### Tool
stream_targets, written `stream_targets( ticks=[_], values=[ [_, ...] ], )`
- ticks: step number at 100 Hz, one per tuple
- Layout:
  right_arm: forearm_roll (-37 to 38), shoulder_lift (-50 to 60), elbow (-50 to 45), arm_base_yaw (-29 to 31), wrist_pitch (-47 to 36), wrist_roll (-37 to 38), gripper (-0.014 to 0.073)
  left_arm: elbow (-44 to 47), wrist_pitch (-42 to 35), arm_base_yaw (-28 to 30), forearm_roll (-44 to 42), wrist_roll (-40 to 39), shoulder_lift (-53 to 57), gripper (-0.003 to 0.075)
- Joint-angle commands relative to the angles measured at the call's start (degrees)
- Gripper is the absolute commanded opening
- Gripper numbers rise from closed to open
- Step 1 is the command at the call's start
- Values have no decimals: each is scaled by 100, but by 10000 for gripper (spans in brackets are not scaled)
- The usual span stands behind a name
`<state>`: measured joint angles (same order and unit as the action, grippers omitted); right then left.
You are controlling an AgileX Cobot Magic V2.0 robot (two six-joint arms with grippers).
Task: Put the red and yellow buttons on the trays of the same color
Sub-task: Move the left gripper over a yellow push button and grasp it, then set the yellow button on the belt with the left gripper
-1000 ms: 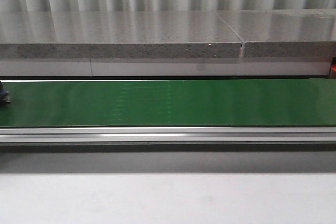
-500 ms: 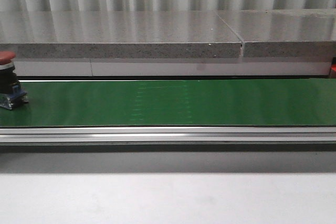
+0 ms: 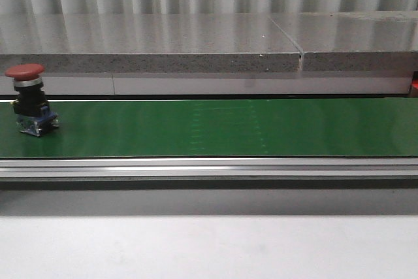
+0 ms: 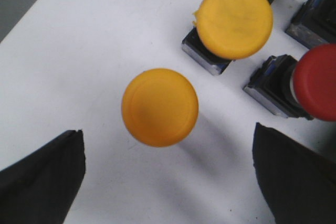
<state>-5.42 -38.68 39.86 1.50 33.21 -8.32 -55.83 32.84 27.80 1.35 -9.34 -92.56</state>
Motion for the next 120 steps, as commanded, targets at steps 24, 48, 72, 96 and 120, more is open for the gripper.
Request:
stream_targets(
  ticks=[24, 48, 72, 96, 120],
  values=[
    [29, 16, 150, -20, -391, -58, -68, -396, -264, 57, -135, -59, -414, 609],
    [29, 16, 150, -20, -391, -58, -68, -410, -476, 106, -135, -59, -537, 608],
    [29, 16, 150, -20, -386, -58, -68, -424, -542, 106, -135, -59, -537, 406],
    [29, 16, 150, -20, -386, -58, -68, -428, -287, 106, -135, -59, -445, 41],
    [29, 16, 150, -20, -386, -58, -68, -428, 103, 49, -135, -59, 254, -20]
  ],
)
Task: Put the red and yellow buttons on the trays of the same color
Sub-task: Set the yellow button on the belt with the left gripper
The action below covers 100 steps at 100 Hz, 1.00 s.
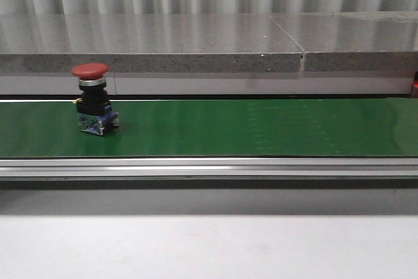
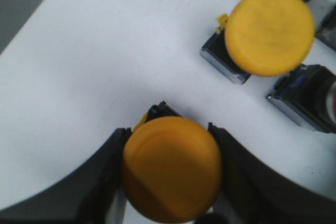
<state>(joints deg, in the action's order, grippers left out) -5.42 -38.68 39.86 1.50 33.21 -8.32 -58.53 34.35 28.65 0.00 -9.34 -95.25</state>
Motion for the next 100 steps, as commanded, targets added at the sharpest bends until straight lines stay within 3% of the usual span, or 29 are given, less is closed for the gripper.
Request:
stream_targets(
  ticks=[1, 23, 43, 70, 100],
  values=[
    [29, 16, 150, -20, -386, -58, -68, -159, -48, -36, 0, -59, 585, -20],
    [29, 16, 150, -20, -386, -58, -68, -159, 183, -412, 0, 127, 1606, -20],
    [29, 16, 150, -20, -386, -58, -68, -168, 217, -1261, 0, 191, 2232, -20],
    [29, 16, 150, -20, -392, -58, -68, -365, 536, -2395, 0, 435, 2090, -20],
    [29, 16, 150, -20, -387, -58, -68, -901, 1018, -2641, 0, 576, 1276, -20]
  ],
)
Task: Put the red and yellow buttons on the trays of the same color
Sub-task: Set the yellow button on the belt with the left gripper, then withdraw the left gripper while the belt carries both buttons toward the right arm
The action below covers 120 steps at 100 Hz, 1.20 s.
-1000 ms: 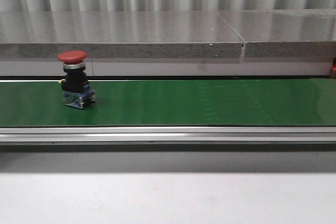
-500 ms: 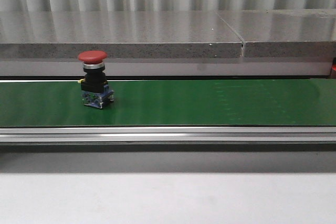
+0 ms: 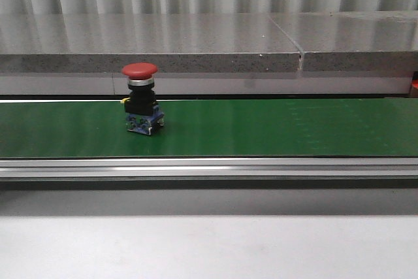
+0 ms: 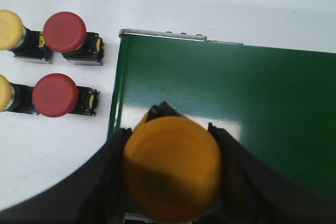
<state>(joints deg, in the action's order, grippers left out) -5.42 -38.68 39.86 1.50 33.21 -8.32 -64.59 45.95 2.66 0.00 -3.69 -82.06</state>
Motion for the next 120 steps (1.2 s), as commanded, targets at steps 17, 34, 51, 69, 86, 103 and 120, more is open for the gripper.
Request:
stream_targets(
  ticks=[17, 34, 51, 69, 86, 103, 120],
  values=[
    [29, 16, 150, -20, -387, -58, -68, -370, -189, -42, 0, 19, -387, -20],
    [29, 16, 150, -20, -387, -58, -68, -370, -182, -42, 0, 183, -647, -19],
    [29, 16, 150, -20, -385, -58, -68, -370, -51, -42, 0, 286, -702, -12],
    [29, 16, 150, -20, -385, -58, -68, -370, 75, -42, 41, 485, -702, 260],
    [29, 16, 150, -20, -390, -58, -68, -382, 131, -42, 78, 485, -702, 590],
    [29, 16, 150, -20, -393, -58, -68, -427, 179, -67, 257, 485, -587, 621],
    [29, 16, 150, -20, -387, -58, -68, -427, 204, -358, 273, 495, -208, 621]
  ],
)
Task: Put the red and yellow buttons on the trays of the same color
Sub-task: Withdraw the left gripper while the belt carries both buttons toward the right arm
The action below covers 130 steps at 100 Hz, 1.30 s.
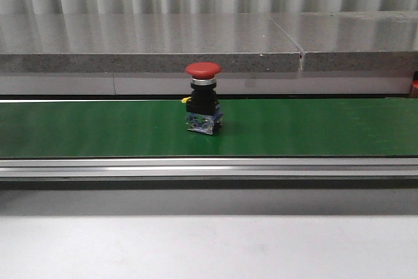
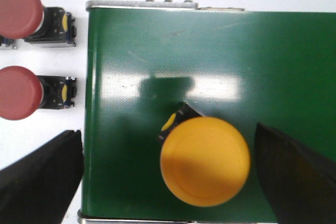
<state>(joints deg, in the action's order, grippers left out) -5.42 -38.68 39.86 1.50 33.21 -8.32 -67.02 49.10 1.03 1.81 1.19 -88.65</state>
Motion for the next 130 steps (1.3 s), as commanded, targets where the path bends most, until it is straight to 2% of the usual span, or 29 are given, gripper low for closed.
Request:
stream_targets(
  ticks=[1, 30, 51, 72, 96, 123, 130],
  values=[
    [29, 16, 150, -20, -387, -58, -68, -184, -126, -210, 92, 7, 469, 621],
    [29, 16, 150, -20, -387, -58, -68, -161, -564, -911, 92, 40, 1399, 621],
    [29, 16, 150, -20, -387, -58, -68, 142, -1171, -1095, 92, -66, 2153, 621],
    [29, 16, 150, -20, -387, -58, -68, 889, -1933, -1095, 92, -80, 3053, 621],
    [29, 16, 150, -20, -387, -58, -68, 2246, -3423, -1095, 92, -80, 4288, 620],
    [29, 16, 150, -20, -387, -58, -68, 3285, -3578, -956, 92, -119, 5439, 617],
    [29, 16, 150, -20, -387, -58, -68, 3485, -3578, -856, 92, -119, 5683, 594]
  ],
)
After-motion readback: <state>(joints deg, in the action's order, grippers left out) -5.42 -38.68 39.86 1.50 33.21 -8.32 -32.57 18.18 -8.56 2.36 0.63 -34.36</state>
